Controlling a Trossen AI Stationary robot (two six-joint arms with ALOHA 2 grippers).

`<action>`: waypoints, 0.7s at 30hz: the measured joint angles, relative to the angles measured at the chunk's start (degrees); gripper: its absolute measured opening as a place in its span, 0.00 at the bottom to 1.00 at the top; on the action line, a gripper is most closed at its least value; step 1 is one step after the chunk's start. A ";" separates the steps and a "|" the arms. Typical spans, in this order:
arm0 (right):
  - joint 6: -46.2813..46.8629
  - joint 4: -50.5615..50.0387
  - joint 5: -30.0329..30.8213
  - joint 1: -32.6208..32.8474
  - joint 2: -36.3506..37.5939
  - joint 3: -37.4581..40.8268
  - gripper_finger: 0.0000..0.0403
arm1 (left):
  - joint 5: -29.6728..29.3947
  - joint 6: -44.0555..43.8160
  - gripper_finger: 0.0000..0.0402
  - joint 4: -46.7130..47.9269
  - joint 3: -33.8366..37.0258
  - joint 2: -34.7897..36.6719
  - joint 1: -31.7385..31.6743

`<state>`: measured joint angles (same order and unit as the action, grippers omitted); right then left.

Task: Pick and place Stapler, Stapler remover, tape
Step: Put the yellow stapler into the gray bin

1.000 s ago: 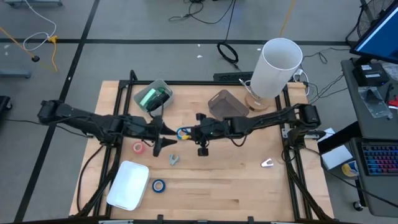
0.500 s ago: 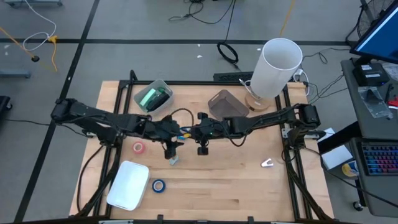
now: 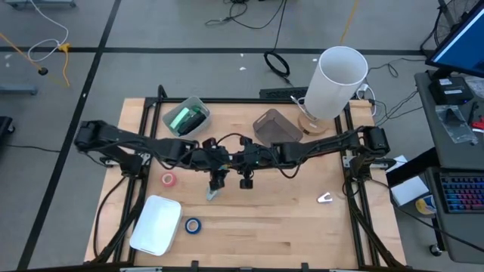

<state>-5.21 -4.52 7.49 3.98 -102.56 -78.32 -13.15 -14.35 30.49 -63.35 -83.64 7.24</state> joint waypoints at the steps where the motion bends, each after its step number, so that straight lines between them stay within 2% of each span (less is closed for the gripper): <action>1: -0.01 0.01 -0.01 0.02 0.00 0.00 0.11 | 0.08 0.05 0.50 0.03 -0.01 -0.34 -0.20; 6: 0.02 -0.14 -0.02 0.14 0.00 0.00 0.11 | 0.92 -0.87 0.49 0.03 0.01 -0.35 -0.96; 8: 0.02 -0.18 -0.07 0.14 0.00 0.01 0.11 | 1.69 -1.00 0.46 0.01 0.01 -0.37 -1.18; 15: -0.07 -0.55 -0.60 0.21 0.00 0.00 0.11 | 4.76 -0.70 0.18 -0.11 0.01 -0.37 -1.17; 21: 0.08 -0.54 -2.25 0.14 0.00 0.00 0.15 | 5.23 -0.80 0.17 -0.06 0.01 -0.37 -1.22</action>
<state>-5.13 -5.06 5.24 4.12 -102.56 -78.32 -7.92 -15.14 30.44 -63.33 -84.01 6.02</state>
